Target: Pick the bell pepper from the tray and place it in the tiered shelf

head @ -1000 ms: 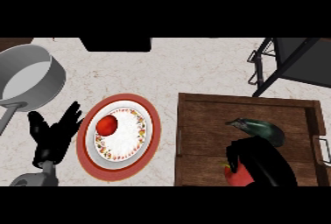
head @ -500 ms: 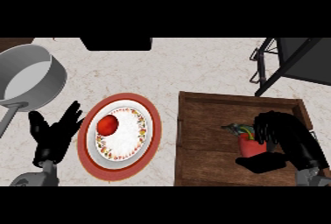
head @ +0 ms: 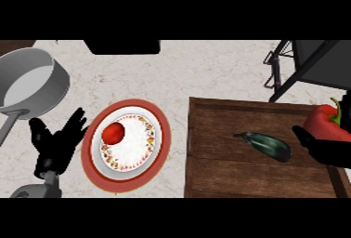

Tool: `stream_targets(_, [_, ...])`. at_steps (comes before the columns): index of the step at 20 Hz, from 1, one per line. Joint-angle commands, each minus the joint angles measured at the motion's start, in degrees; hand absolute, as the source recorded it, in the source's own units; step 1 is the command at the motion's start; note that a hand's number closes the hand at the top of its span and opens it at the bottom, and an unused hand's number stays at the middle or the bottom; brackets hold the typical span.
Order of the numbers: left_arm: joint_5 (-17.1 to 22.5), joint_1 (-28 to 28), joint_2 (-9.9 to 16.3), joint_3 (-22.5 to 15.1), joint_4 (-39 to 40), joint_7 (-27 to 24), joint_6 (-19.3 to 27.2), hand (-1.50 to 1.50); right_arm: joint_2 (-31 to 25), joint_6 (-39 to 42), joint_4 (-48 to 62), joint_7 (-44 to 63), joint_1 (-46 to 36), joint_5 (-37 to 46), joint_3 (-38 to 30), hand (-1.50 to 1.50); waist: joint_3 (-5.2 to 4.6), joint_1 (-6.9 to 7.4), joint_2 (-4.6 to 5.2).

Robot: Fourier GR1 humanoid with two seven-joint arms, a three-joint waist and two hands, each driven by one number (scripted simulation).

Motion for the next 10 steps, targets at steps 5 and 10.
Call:
stream_targets(5, [-1.0, -1.6, -0.6, 0.1, 1.4, 3.4, 1.3, 0.0, -10.2, 8.4, 2.1, 12.6, -17.3, -12.3, -15.4, 1.5, -0.22, 0.1, 0.36])
stream_targets(10, [-0.2, -0.7, -0.1, 1.1, 2.3, 1.9, -0.8, 0.0, -16.4, 8.6, 13.6, 14.4, -27.2, -15.4, -18.8, 1.5, -0.24, 0.48, 0.41])
